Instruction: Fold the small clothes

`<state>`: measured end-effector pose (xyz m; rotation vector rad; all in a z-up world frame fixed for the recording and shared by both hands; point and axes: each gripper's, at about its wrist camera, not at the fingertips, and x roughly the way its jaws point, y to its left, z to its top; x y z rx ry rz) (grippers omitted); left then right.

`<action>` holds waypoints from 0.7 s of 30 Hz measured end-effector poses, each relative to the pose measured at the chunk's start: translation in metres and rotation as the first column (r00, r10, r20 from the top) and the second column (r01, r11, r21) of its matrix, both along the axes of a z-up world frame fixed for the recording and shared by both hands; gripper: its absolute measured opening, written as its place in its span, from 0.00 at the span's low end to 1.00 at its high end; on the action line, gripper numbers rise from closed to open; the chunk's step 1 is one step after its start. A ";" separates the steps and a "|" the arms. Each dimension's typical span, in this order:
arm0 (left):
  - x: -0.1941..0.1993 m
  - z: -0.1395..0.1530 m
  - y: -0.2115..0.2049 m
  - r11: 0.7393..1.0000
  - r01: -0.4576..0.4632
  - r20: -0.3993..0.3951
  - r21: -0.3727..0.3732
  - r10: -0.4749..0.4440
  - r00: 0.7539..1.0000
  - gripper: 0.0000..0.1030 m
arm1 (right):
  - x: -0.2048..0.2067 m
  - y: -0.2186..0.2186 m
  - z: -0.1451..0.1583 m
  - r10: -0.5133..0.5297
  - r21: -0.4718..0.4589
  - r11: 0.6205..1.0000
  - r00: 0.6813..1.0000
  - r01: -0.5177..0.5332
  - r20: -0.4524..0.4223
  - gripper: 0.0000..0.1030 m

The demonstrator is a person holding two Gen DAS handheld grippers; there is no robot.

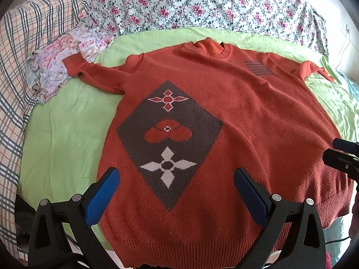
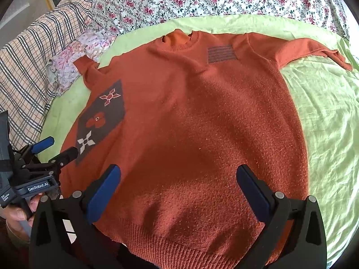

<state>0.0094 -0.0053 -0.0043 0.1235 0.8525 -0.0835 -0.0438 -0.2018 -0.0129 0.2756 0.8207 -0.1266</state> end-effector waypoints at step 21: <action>0.016 -0.006 -0.002 1.000 0.013 0.005 0.009 -0.013 1.000 0.99 | 0.005 -0.009 0.003 -0.018 0.018 1.000 1.000 0.019 -0.023 1.00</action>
